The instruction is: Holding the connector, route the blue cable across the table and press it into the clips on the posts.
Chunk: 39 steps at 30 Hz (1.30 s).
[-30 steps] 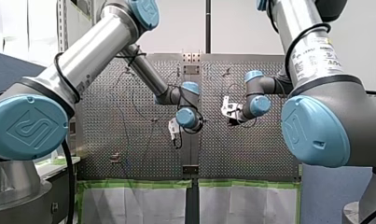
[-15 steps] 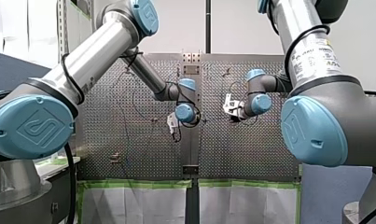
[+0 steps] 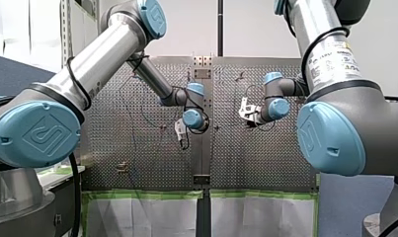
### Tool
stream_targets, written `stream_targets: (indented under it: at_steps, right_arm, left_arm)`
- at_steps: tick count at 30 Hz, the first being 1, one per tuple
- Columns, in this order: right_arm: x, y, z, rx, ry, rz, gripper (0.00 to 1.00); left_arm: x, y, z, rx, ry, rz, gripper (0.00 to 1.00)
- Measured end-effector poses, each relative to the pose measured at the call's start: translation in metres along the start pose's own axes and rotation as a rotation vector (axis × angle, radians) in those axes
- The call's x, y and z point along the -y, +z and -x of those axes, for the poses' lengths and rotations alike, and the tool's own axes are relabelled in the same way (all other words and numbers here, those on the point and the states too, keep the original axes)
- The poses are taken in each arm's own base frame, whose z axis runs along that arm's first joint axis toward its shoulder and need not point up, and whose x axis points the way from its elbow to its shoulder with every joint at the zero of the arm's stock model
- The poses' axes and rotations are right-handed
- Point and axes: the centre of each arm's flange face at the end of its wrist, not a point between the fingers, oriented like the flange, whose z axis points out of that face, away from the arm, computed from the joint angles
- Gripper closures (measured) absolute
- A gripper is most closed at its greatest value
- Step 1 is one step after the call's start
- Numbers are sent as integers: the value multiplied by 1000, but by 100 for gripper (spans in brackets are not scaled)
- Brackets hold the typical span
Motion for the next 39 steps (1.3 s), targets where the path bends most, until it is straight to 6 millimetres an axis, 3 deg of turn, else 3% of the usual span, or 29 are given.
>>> stream_targets:
  at_steps: [1, 2, 4, 14, 19, 26, 39]
  right_arm:
    - [-1, 0, 0, 1, 1, 1, 100]
    - [-2, 0, 0, 3, 2, 3, 100]
    - [-3, -1, 0, 8, 4, 6, 100]
    - [-12, -6, 4, 43, 21, 30, 100]
    - [-18, -8, 4, 47, 30, 42, 100]
    - [-28, -10, 4, 53, 39, 61, 100]
    - [-42, -11, 1, 50, 47, 83, 100]
  left_arm:
    - [2, -1, -1, -6, 7, -2, 45]
    - [3, -3, -2, -12, 11, -4, 45]
    - [5, -6, -4, -31, 21, -4, 22]
    - [11, -22, -11, -111, 71, 12, 14]
    - [19, -34, -1, -139, 101, 14, 0]
    - [33, -52, 12, -152, 133, 23, 0]
    - [97, -91, 2, -98, 162, -5, 0]
